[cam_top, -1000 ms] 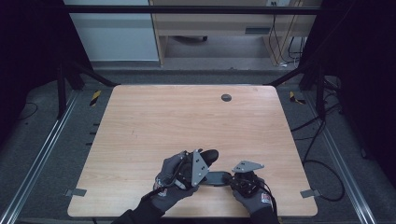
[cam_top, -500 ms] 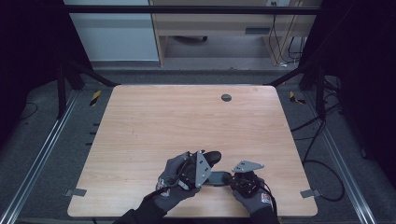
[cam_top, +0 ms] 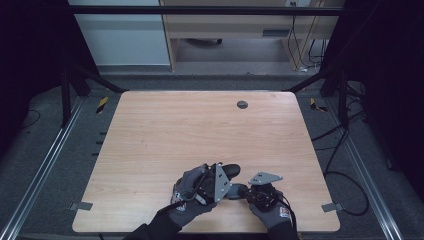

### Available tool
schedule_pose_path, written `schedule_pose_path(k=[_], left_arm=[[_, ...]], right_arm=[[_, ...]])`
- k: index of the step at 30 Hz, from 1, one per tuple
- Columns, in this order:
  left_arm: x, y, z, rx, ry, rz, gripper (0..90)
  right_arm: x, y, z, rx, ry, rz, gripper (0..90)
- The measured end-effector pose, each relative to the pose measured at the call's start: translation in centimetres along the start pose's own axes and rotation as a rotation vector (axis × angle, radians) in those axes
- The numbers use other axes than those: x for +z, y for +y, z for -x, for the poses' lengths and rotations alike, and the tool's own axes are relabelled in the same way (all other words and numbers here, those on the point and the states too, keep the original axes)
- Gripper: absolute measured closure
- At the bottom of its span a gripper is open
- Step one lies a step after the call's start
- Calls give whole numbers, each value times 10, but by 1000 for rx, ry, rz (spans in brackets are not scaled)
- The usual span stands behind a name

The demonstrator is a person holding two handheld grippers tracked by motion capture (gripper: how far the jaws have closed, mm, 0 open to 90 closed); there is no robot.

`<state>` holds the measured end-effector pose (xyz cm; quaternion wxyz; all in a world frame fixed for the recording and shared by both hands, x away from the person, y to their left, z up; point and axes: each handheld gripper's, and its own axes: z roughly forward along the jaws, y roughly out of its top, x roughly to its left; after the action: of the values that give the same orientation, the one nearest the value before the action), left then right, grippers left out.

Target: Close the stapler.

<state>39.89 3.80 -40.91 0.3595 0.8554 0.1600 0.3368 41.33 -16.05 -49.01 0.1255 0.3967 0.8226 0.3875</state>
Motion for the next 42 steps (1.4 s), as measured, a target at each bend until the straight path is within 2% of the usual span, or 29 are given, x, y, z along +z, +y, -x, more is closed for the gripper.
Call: schedule_pose_path(k=[12, 14, 20, 28, 32, 36, 42], left_arm=[[9, -1, 8, 39, -14, -17, 479], [10, -2, 9, 43, -17, -18, 478], [12, -3, 11, 44, -27, -18, 474], [16, -4, 14, 65, -31, -23, 471], [18, -4, 15, 70, -32, -26, 470], [20, -4, 17, 79, -35, -33, 468], [22, -5, 18, 89, -38, -40, 466]], right_arm=[[0, 0, 1, -11, 1, -2, 900], [-1, 0, 0, -8, -1, -17, 900], [-1, 0, 0, -10, 3, -13, 900], [-1, 0, 0, -13, 2, -12, 900], [0, 0, 0, -15, -1, 6, 900], [-1, 0, 0, -17, -6, -9, 900], [1, -1, 0, -21, -1, 10, 900]])
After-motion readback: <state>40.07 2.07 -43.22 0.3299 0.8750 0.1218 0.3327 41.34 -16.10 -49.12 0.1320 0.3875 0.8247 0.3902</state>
